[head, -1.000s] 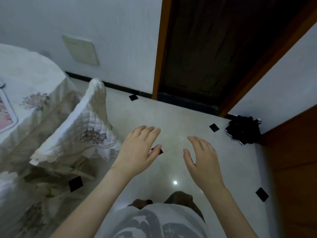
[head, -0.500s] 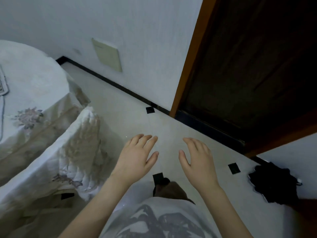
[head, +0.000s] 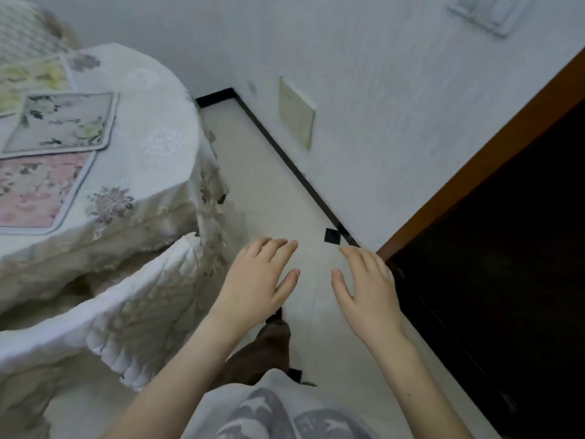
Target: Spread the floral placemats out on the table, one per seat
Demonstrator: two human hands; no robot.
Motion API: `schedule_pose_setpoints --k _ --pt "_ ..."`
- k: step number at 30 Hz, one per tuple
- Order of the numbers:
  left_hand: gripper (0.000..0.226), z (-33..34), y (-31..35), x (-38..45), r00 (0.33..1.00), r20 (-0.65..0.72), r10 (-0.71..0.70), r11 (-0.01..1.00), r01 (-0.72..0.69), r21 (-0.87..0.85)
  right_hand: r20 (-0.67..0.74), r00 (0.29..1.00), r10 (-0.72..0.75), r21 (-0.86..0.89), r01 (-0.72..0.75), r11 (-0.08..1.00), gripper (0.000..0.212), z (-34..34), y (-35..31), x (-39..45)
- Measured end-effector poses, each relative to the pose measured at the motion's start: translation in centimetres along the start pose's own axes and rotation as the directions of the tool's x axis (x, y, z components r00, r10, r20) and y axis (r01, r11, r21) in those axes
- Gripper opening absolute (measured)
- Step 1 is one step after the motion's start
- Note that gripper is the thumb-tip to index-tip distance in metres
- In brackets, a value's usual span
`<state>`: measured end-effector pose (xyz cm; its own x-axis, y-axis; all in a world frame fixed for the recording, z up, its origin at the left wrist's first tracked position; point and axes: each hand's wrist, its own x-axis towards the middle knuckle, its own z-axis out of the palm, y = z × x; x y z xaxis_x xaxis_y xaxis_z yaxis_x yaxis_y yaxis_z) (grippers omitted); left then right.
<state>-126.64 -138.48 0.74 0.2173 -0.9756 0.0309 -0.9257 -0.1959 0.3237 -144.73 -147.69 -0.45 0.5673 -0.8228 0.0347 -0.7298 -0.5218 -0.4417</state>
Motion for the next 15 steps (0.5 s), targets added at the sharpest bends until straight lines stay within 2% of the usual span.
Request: schedule_pose_setpoints --k 7,15 --pt "0.049 1.2 -6.1 9.7 0.993 -0.036 -0.111 0.994 0.111 -0.011 0.082 0.992 -0.1 -0.005 0.101 0.995 0.044 3.1 -0.4 14.2" --pt "0.052 -4.3 -13.3 22.5 0.974 -0.137 -0.18 0.983 0.184 0.016 0.074 0.964 -0.254 0.006 0.254 0.967 0.042 2.3 -4.1 31.0"
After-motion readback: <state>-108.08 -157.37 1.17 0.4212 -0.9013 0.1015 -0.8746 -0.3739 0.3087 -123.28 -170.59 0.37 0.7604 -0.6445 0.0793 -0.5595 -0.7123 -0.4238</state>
